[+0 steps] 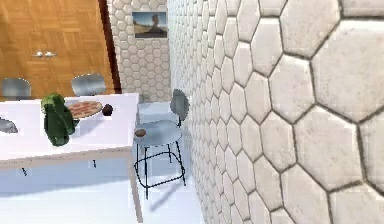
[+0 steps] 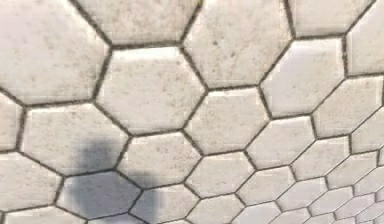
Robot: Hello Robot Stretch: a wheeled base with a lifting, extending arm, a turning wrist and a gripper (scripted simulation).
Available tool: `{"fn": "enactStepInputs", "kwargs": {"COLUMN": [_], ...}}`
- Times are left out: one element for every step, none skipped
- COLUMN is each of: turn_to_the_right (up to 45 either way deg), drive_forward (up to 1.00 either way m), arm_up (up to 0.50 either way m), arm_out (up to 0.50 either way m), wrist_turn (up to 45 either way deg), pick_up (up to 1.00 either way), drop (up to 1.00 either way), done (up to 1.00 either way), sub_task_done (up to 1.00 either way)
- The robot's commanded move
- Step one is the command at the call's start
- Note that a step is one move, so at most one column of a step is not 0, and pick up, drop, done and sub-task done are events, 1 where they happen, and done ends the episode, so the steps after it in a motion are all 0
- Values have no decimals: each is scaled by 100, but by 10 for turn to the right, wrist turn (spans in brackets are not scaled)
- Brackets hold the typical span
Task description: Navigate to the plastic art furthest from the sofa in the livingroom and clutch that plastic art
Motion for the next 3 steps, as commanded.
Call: {"fn": "enactStepInputs", "kwargs": {"turn_to_the_right": [-450,-450,-60], "drive_forward": [0,0,0], "arm_up": [0,0,0], "arm_out": [0,0,0], "wrist_turn": [0,0,0], "pick_up": [0,0,0], "drop": [0,0,0], "done": [0,0,0], "sub_task_done": [0,0,0]}}
